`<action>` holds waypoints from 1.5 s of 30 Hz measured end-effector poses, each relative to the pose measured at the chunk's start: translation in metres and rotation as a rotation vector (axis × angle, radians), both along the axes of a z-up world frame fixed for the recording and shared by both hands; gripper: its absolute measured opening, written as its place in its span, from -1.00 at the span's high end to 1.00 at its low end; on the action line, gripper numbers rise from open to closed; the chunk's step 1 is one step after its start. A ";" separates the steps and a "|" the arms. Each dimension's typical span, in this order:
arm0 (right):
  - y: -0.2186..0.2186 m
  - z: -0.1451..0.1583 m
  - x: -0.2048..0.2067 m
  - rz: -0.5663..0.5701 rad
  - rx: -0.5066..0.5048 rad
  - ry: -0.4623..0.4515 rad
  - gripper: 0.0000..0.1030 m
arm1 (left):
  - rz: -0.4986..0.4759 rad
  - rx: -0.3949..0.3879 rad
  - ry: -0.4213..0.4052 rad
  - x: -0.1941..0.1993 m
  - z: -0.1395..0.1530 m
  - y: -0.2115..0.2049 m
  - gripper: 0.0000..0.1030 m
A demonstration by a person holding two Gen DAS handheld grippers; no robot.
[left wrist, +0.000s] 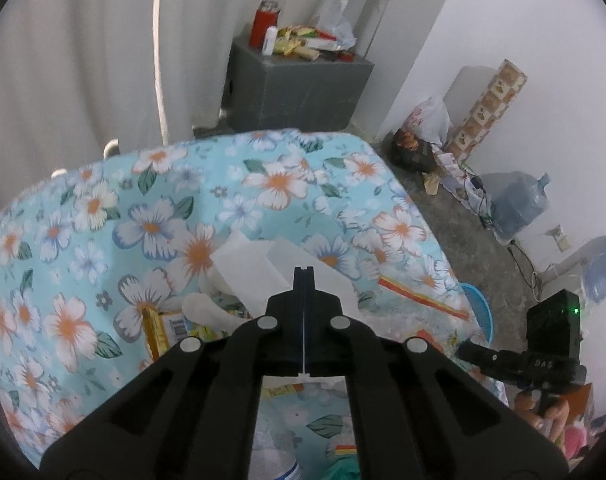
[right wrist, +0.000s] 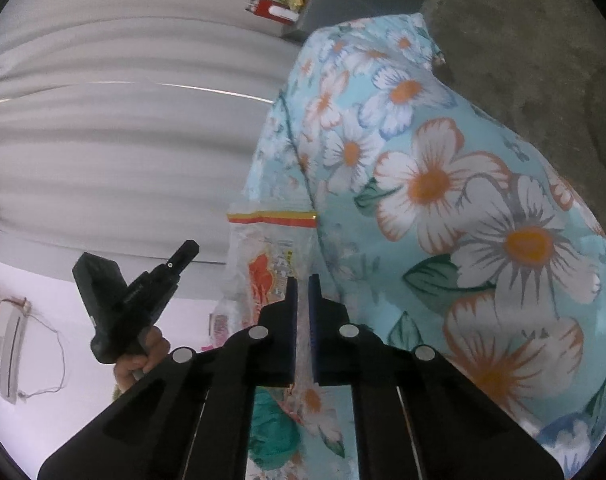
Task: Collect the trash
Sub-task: 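Lift the zip bag with the right gripper while the left gripper lifts the white paper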
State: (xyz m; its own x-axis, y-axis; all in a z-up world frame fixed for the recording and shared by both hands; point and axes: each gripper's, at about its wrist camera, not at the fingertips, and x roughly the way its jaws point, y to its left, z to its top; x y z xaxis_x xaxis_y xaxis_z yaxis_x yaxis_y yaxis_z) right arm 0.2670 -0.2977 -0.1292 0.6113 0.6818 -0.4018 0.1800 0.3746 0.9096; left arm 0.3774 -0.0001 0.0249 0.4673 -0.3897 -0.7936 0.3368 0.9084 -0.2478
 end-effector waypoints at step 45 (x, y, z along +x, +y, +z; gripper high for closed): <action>-0.045 0.006 -0.044 -0.086 0.105 -0.084 0.91 | 0.046 0.186 -0.014 0.025 -0.007 -0.023 1.00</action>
State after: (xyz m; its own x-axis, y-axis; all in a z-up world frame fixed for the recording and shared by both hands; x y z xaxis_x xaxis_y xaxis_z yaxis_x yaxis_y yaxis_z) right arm 0.2230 -0.3423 -0.1237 0.6973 0.6614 -0.2762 0.1289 0.2633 0.9561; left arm 0.4020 -0.0235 0.0180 0.4930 -0.2149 -0.8431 0.2965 0.9525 -0.0694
